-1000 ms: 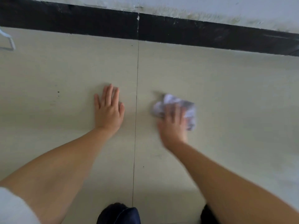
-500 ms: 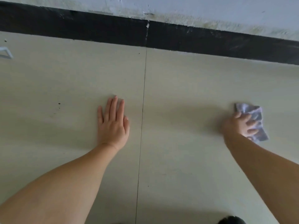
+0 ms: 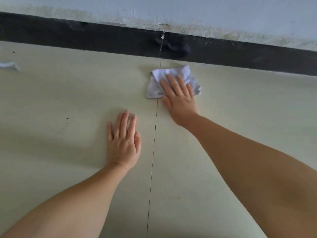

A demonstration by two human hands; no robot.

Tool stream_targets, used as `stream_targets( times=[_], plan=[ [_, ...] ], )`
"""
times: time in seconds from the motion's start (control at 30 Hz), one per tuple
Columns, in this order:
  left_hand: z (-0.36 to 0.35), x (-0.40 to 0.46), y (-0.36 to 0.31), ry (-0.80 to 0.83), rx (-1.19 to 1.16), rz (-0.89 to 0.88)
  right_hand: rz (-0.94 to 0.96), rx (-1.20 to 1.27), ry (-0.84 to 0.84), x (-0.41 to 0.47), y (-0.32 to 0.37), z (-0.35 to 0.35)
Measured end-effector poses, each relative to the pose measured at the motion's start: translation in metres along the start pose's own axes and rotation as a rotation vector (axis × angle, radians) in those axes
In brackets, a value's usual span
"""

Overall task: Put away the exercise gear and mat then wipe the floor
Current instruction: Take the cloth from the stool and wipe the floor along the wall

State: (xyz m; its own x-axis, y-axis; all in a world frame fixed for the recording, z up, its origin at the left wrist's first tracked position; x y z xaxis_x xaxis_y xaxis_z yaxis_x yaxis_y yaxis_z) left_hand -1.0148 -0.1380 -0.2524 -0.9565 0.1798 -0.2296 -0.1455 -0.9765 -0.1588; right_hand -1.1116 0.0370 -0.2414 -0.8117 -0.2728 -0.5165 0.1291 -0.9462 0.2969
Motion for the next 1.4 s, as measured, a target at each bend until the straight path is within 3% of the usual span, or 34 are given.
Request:
stream_targets(
  times=[0.17,0.23,0.3,0.37,0.5,0.57,0.63,0.7,0.77,0.83,0.93,1.0,1.1,1.2,1.27,1.4],
  plan=[
    [0.001,0.0,0.0,0.01,-0.017,0.001,-0.446,0.156,-0.135,-0.091,-0.159,0.0],
    [0.0,0.001,0.0,0.013,-0.014,-0.003,-0.73,0.313,-0.162,-0.115,-0.191,0.0],
    [0.001,0.001,-0.001,0.012,-0.011,-0.008,-0.877,0.402,-0.184,-0.116,-0.182,-0.002],
    [0.0,0.001,0.0,0.017,-0.003,-0.001,-0.758,0.357,-0.181,-0.092,-0.135,-0.01],
    [-0.004,0.003,0.001,0.046,0.023,0.017,-0.182,0.048,-0.182,-0.068,0.017,-0.051],
    [-0.006,0.003,0.002,0.035,0.029,0.005,0.006,-0.066,-0.136,-0.082,0.066,-0.078],
    [-0.005,0.003,0.002,0.016,0.033,-0.007,0.105,-0.085,-0.107,-0.094,0.065,-0.088],
    [-0.004,0.002,0.002,0.025,0.015,-0.004,0.099,-0.091,-0.123,-0.105,0.022,-0.089],
    [-0.003,0.002,0.001,0.054,-0.007,0.006,-0.104,-0.028,-0.157,-0.126,-0.053,-0.085],
    [-0.002,0.002,0.0,0.069,-0.011,0.014,-0.436,0.102,-0.228,-0.168,-0.137,-0.072],
    [-0.005,0.003,0.002,0.096,-0.014,0.023,-0.97,0.429,-0.09,-0.246,-0.257,-0.076],
    [-0.006,0.004,0.002,0.107,-0.02,0.02,-1.1,0.493,-0.039,-0.261,-0.275,-0.077],
    [-0.005,0.003,0.001,0.111,-0.033,0.014,-0.898,0.357,-0.125,-0.221,-0.194,-0.077],
    [-0.005,0.002,0.002,0.125,-0.03,0.009,-0.613,0.367,-0.057,-0.18,-0.055,-0.096],
    [-0.006,0.003,0.003,0.14,-0.048,0.016,-0.361,0.217,0.019,-0.162,0.03,-0.112],
    [-0.004,0.006,0.005,0.205,-0.137,0.016,0.012,0.023,0.145,-0.162,0.09,-0.115]
  ],
)
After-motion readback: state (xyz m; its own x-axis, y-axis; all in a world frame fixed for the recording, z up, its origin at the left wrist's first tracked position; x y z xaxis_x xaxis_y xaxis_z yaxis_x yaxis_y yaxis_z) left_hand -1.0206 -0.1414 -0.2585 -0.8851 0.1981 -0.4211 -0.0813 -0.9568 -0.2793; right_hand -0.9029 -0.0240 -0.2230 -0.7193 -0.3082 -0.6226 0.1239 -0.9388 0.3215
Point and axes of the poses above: each hand's wrist, its own x-axis towards the middle knuckle, its own z-axis out of the back of the hand, y = z × x, the point moved 7 cm from there along x, towards the middle knuckle, and after that the axes turned 14 degrees about y, right-handed, at the moved point
